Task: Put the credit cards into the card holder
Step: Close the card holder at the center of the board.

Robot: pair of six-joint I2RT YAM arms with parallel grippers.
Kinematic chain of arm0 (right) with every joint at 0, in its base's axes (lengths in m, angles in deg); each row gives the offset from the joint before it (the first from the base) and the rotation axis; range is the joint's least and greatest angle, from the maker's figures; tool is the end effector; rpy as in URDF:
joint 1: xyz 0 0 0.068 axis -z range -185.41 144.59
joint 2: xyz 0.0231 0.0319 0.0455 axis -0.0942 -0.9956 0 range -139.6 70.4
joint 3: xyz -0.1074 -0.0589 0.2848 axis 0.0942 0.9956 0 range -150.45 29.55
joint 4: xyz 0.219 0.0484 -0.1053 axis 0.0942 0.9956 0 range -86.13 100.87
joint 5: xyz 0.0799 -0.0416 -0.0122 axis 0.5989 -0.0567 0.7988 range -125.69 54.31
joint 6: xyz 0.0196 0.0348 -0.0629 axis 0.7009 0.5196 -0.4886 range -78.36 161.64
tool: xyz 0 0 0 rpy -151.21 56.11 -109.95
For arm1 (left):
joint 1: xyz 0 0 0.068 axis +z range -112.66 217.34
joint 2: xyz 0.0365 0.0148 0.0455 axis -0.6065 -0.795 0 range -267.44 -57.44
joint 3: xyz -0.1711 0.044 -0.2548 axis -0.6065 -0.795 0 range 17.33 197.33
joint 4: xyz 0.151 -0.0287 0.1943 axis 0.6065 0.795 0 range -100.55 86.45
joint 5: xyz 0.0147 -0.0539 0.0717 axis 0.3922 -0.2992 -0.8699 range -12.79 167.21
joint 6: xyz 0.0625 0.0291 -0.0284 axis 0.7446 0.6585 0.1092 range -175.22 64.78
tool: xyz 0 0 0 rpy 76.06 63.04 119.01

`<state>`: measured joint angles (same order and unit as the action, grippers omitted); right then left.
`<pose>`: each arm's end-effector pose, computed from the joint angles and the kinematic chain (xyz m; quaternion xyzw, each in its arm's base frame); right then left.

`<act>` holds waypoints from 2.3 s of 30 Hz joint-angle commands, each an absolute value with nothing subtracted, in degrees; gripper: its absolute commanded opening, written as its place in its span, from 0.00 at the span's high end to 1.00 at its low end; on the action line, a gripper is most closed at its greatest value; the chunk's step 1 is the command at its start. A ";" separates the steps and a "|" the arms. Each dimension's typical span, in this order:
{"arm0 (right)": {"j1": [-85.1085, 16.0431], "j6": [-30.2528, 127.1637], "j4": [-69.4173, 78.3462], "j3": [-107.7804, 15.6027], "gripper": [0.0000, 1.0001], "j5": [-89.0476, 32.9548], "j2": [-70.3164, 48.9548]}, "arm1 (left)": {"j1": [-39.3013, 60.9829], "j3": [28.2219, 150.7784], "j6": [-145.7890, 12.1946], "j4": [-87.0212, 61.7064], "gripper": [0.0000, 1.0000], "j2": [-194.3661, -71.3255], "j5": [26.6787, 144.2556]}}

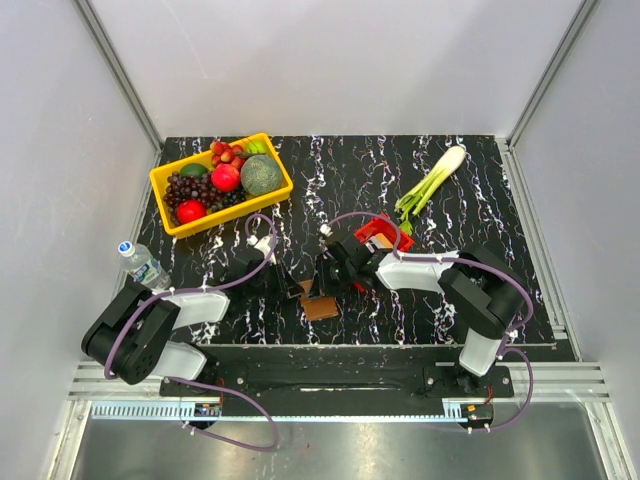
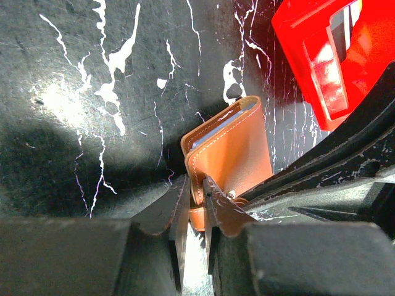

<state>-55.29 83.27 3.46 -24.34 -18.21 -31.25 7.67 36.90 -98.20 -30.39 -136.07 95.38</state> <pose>0.2245 0.2958 0.1810 -0.1214 0.9144 0.3562 0.1493 0.1934 -0.1327 0.1588 -0.0362 0.8939 -0.3657 0.2566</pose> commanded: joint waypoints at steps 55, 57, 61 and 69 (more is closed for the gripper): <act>-55.33 79.52 12.13 -29.96 1.00 -28.56 -31.55 | 8.25 47.13 -86.33 -21.28 0.89 -141.90 94.87; -55.24 79.00 11.96 -30.13 1.00 -28.75 -32.25 | 8.25 47.21 -86.42 -21.28 0.89 -141.82 94.79; -55.06 79.08 11.52 -30.66 1.00 -27.69 -33.22 | 8.42 47.30 -86.33 -21.01 0.89 -141.90 95.14; -55.06 79.35 11.34 -29.17 1.00 -29.27 -32.44 | 8.34 47.04 -86.42 -21.19 0.89 -141.90 95.23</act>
